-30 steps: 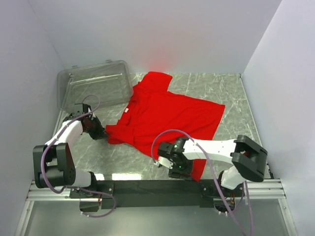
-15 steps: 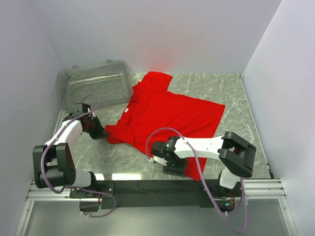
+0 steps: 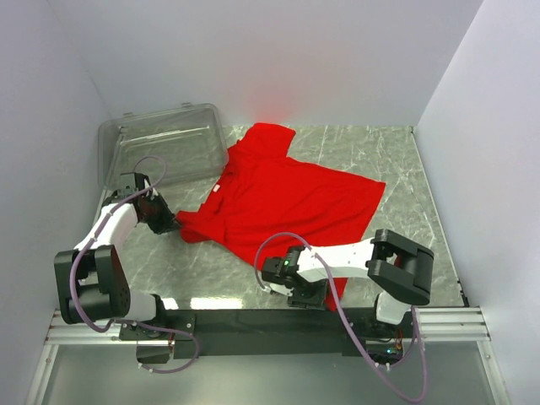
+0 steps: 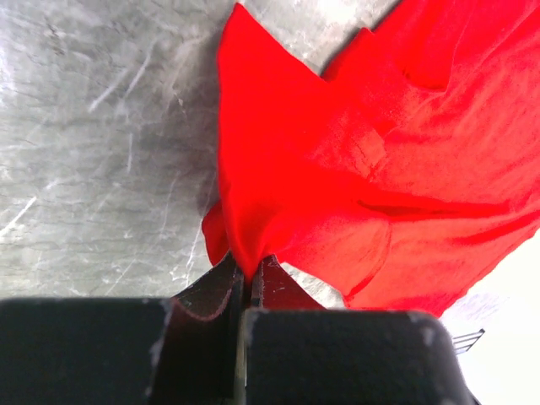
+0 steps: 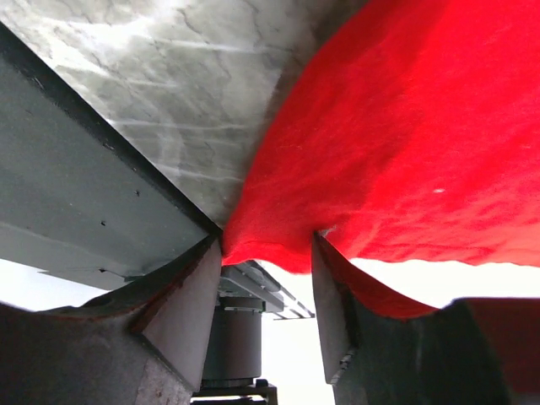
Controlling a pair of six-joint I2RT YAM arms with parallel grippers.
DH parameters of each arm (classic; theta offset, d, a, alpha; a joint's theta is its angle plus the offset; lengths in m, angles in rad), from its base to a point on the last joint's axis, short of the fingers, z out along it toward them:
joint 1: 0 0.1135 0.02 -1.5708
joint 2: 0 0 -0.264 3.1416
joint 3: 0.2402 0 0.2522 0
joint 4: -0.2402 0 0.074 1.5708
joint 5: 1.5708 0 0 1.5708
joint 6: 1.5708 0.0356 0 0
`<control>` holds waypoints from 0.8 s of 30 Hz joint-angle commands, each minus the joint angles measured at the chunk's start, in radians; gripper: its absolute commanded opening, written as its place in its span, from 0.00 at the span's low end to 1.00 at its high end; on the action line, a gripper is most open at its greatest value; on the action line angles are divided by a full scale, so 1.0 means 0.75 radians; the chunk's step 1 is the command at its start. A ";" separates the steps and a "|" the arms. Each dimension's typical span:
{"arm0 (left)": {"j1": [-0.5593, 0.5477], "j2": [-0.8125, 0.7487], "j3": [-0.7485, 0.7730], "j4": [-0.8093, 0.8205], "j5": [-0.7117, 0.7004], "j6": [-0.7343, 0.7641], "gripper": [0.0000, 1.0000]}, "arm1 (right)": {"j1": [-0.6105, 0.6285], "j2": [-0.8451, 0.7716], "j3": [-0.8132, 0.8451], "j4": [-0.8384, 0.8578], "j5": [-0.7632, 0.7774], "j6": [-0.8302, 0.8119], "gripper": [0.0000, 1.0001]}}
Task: Fold and stack the t-shirts
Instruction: Flatten the tshirt out
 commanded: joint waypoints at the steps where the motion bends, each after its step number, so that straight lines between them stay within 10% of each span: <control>1: 0.024 -0.021 0.052 0.013 -0.025 0.032 0.01 | 0.016 0.014 0.024 -0.002 -0.031 -0.009 0.53; 19: 0.028 -0.039 0.015 0.062 0.015 -0.011 0.01 | 0.001 -0.068 0.108 -0.038 -0.127 -0.076 0.05; 24: 0.030 -0.039 0.052 0.078 0.050 -0.005 0.01 | -0.239 -0.248 0.255 -0.157 -0.264 -0.318 0.00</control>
